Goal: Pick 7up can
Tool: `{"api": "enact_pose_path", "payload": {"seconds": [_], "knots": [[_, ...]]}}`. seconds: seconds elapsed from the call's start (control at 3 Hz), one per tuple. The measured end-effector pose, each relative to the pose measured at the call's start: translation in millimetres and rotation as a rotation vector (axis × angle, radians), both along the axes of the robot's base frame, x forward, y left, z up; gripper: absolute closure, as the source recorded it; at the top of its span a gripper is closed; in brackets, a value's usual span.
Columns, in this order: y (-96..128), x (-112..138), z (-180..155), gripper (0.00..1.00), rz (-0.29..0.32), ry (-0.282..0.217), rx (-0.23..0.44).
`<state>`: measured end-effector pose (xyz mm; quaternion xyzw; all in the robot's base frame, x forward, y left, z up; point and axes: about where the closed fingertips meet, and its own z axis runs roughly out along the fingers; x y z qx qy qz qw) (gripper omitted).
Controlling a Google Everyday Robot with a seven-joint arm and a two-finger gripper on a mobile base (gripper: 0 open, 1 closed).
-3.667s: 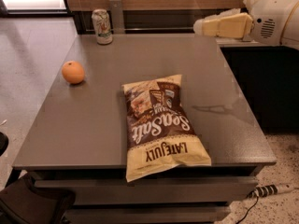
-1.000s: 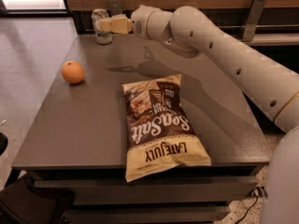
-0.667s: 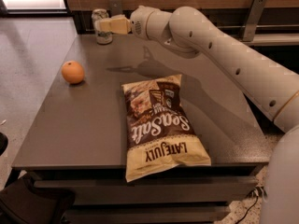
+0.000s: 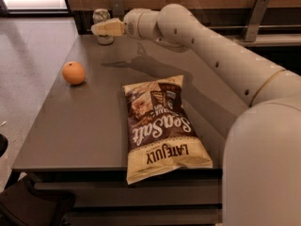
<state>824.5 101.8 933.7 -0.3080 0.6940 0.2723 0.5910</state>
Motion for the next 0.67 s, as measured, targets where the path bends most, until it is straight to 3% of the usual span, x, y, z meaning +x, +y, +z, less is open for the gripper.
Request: {"api": "enact_pose_path", "payload": {"seconds": [0.33, 0.67], "knots": [[8.1, 35.0, -21.6, 0.0, 0.006, 0.019, -0.059], [12.8, 55.5, -34.8, 0.0, 0.008, 0.026, -0.077]]}}
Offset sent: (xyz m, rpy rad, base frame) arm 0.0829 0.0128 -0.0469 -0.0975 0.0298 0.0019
